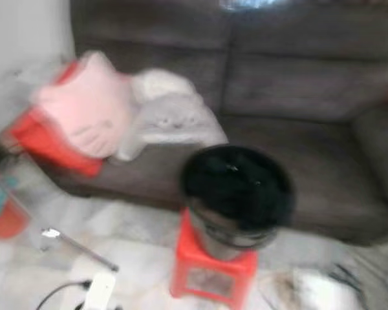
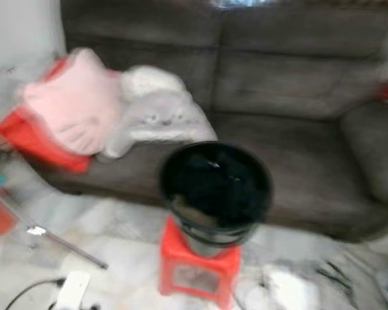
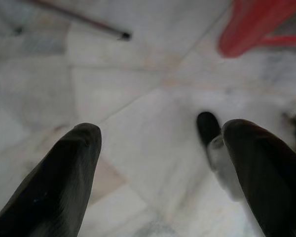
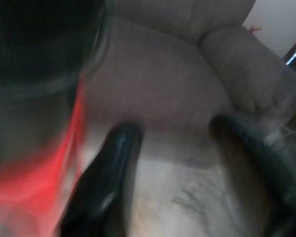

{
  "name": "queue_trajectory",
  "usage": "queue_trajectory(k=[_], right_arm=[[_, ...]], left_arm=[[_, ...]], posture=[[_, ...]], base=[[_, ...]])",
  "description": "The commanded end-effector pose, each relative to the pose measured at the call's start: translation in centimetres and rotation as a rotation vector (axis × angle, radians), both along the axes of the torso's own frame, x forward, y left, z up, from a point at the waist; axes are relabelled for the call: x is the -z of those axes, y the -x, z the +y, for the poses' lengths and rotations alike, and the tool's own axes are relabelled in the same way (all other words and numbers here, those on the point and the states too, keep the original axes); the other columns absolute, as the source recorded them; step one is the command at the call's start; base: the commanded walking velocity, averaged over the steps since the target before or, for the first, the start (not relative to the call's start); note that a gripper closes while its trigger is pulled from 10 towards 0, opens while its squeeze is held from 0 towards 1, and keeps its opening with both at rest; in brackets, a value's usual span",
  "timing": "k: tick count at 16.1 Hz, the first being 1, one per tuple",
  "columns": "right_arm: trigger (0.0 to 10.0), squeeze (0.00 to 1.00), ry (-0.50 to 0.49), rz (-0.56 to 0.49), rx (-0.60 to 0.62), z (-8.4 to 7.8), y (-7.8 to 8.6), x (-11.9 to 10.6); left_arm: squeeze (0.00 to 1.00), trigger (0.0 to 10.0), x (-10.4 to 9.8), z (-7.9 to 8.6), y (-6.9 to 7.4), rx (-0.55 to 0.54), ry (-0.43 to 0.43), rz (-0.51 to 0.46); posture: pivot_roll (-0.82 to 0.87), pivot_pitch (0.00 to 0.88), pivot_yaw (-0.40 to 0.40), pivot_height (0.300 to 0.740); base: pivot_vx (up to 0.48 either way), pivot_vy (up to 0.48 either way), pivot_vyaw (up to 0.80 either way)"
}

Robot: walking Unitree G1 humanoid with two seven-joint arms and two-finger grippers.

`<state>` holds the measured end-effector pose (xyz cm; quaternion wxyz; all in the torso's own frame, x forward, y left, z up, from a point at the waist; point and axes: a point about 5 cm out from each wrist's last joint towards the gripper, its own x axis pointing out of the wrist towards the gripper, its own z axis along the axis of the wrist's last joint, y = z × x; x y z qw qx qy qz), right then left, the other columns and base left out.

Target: Hang hanger

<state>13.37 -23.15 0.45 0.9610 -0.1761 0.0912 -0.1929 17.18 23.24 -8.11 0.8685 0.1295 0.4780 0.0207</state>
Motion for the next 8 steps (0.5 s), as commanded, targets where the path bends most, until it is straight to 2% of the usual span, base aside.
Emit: queue_trajectory(k=[1,2,3,4,5,7,8], right_arm=[[10.0,0.00,-0.018,-0.095,0.027,-1.2,-1.5,-2.5],[10.0,0.00,0.126,-0.029,0.014,-2.3,-1.7,-2.2],[10.0,0.00,0.207,0.002,-0.002,-2.6,-1.7,-2.3],[10.0,0.00,-0.018,-0.013,0.018,-1.9,-2.1,-1.5],[10.0,0.00,-0.222,-0.073,-0.032,0.1,-3.9,-2.6],[10.0,0.00,-0.171,-0.061,-0.042,0.5,-3.4,-4.8],[10.0,0.00,-0.144,-0.132,0.017,-0.5,-4.0,-6.4]], left_arm=[[0.00,10.0,0.1,-0.1,0.2,0.000,-0.006,0.015],[0.00,10.0,0.1,-0.1,0.2,0.001,-0.005,0.015],[0.00,10.0,0.1,-0.1,0.2,0.000,-0.004,0.014],[0.00,10.0,0.1,-0.1,0.2,-0.002,-0.004,0.013],[0.00,10.0,0.1,-0.1,0.2,-0.005,-0.004,0.012],[0.00,10.0,0.1,-0.1,0.2,-0.008,-0.005,0.011],[0.00,10.0,0.1,-0.1,0.1,-0.006,-0.006,0.011]], posture=[[-0.14,0.000,-0.037,0.740],[-0.13,0.000,-0.038,0.740],[-0.13,0.000,-0.038,0.740],[-0.12,0.000,-0.039,0.740],[-0.13,0.000,-0.040,0.740],[-0.12,0.000,-0.039,0.740],[-0.13,0.000,-0.033,0.740]], base=[[0.000,0.000,0.00],[0.000,0.000,0.00],[0.000,0.000,0.00],[0.000,0.000,0.00],[0.000,0.000,0.00],[0.000,0.000,0.00],[0.000,0.000,0.00]])
